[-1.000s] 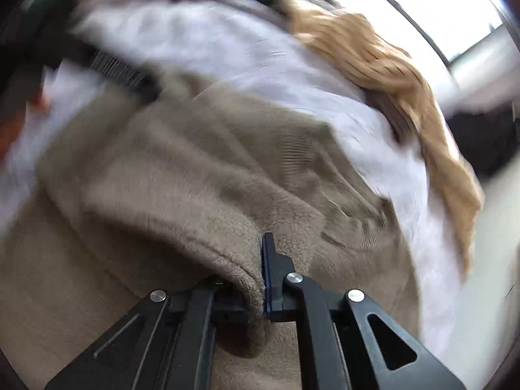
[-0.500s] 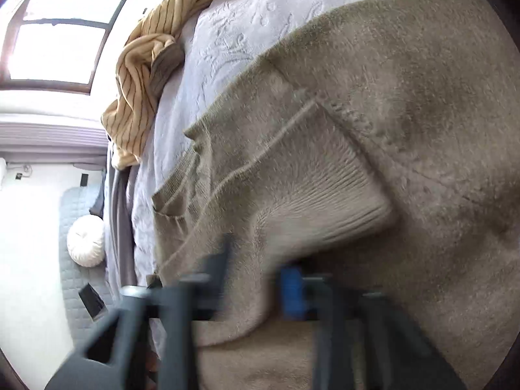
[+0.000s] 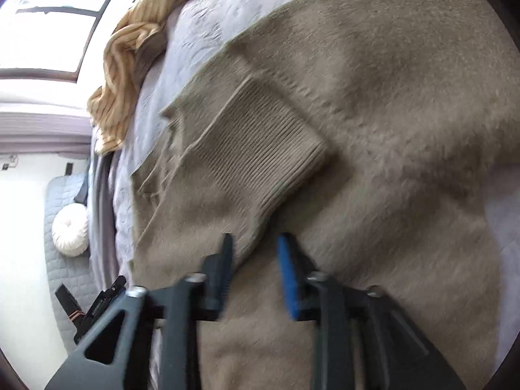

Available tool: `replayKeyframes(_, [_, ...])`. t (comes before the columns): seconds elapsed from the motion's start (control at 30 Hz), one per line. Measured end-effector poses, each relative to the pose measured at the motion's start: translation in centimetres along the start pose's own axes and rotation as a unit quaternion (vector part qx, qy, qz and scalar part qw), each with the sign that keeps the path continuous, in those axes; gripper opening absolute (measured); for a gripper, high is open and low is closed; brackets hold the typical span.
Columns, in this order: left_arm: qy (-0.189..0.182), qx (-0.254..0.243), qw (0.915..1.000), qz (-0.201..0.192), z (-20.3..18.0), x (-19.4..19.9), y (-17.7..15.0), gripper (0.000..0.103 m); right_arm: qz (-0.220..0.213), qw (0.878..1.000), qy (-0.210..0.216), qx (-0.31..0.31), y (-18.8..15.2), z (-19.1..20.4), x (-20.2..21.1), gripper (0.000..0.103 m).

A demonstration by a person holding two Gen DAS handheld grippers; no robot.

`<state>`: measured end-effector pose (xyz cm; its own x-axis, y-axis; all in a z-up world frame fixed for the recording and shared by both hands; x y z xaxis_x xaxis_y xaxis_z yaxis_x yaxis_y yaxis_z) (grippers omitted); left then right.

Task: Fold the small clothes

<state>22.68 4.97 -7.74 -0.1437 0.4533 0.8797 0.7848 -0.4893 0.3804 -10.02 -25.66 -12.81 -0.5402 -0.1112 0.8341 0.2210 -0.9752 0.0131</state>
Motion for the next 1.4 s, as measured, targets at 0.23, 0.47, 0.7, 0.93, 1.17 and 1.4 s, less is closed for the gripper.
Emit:
replayKeyframes(0.23, [-0.008, -0.008, 0.998, 0.062, -2.5, -1.7, -6.3, 0.057, 0.033, 0.999, 0.035, 0.008, -2.2, 5.0, -2.8, 0.063])
replayKeyframes(0.47, [0.04, -0.049, 0.9952, 0.076, -0.6, -2.4, -8.7, 0.013, 0.029, 0.999, 0.004, 0.012, -3.3, 5.2, -3.9, 0.006])
replayKeyframes(0.7, [0.031, -0.016, 0.9973, 0.065, 0.9, -0.6, -8.9, 0.013, 0.026, 0.998, -0.024, 0.046, -4.1, 3.1, -1.9, 0.016])
replayKeyframes(0.93, [0.014, -0.045, 0.9983, 0.033, -3.1, 0.6, -7.1, 0.013, -0.018, 0.999, -0.033, -0.031, 1.3, -0.4, 0.8, 0.021])
replayKeyframes(1.17, [0.053, -0.049, 0.9953, 0.065, -3.3, -2.9, -9.0, 0.014, -0.032, 0.989, -0.118, 0.085, 2.3, 0.9, 1.4, 0.009])
replayKeyframes(1.4, [0.039, -0.058, 0.997, 0.032, -4.8, 0.5, -7.0, 0.014, -0.083, 0.974, -0.19, 0.095, 1.9, -1.6, 6.0, 0.021])
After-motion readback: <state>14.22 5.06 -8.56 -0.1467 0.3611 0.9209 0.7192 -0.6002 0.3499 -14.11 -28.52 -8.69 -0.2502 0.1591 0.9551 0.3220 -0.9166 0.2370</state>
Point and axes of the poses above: each gripper's, at about its wrist camera, not at the fingertips, and x roughly against the way its jaws point, z to its left, y to its top, the point moved 10 cm from there along -x, roughly the way its jaws point, and after that the axes turned 8 degrees about -y, right-handed, at the moved point
